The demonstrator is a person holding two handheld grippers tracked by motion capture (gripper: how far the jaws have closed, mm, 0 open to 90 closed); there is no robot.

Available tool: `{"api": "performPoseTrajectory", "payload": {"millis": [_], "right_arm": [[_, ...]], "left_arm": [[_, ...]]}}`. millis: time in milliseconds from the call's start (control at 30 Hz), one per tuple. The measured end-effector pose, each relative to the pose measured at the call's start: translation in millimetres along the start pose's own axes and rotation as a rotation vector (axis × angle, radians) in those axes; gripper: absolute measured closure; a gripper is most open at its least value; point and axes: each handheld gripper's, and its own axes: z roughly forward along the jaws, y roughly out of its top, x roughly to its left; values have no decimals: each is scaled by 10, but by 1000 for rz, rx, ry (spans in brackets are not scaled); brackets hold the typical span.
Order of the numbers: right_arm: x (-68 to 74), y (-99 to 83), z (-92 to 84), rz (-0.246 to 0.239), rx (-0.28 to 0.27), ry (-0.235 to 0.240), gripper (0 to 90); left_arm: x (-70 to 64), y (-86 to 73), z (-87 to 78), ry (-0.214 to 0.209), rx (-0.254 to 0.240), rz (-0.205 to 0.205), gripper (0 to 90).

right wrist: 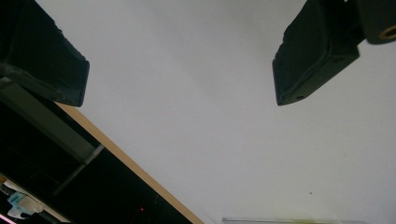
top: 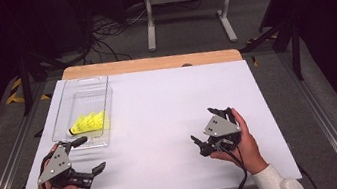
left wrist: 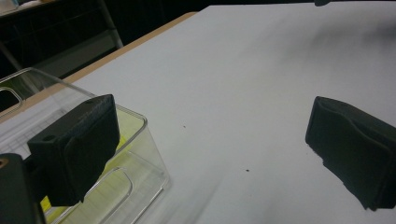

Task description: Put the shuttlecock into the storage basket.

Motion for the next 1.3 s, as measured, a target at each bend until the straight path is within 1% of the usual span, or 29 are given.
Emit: {"api": "performPoseTrajectory", "payload": {"millis": [33, 233, 300, 367, 433, 533, 633, 667, 700, 733, 767, 800, 900, 933, 1000, 1067, 1133, 1167, 1300], "right_arm": [[1, -21, -8, 1, -6, -1, 48], [-4, -144, -61, 13, -25, 0, 48], [-9, -196, -81, 22, -33, 3, 48], [-16, -243, -96, 41, -29, 13, 45], [-14, -286, -121, 42, -32, 5, 44], [-9, -347, -167, 59, -57, 8, 40], [4, -419, -220, 74, -86, 28, 37], [4, -419, -220, 74, -86, 28, 37], [11, -442, -243, 77, -103, 25, 35], [12, -470, -260, 96, -117, 37, 34], [15, -483, -266, 104, -120, 44, 34], [21, -496, -272, 105, -126, 44, 34], [46, -554, -301, 86, -132, 37, 36], [50, -573, -306, 88, -130, 37, 37], [49, -609, -310, 106, -126, 48, 43], [55, -633, -305, 109, -121, 51, 45], [56, -638, -303, 112, -123, 53, 45], [56, -641, -300, 117, -123, 61, 45], [65, -629, -298, 112, -136, 64, 41]], "left_arm": [[-1, -1, 9, -4, 0, -6, 39], [-1, 16, 60, -4, 2, -3, 40], [-12, 25, 77, -5, 2, 2, 40], [-21, 34, 95, -8, 2, -1, 40], [-25, 42, 109, -7, 1, 2, 40], [-25, 41, 117, -7, -3, 1, 39], [-21, 36, 120, -4, -5, -8, 38], [-15, 35, 117, -3, -5, -10, 38], [-12, 35, 113, -1, -5, -10, 38], [-9, 34, 109, 1, -8, -9, 36], [-8, 32, 108, 0, -9, -11, 36], [-8, 29, 110, 4, -7, -8, 36], [-18, 25, 100, 0, -6, -6, 34], [-17, 24, 91, 0, -6, -5, 33], [-18, 19, 80, 1, -8, -9, 33], [-20, 16, 72, 6, -9, -9, 33], [-31, 16, 66, 2, -10, -16, 34], [-33, 17, 62, 7, -7, -6, 34], [-48, 14, 62, 9, -5, -8, 34]]}}
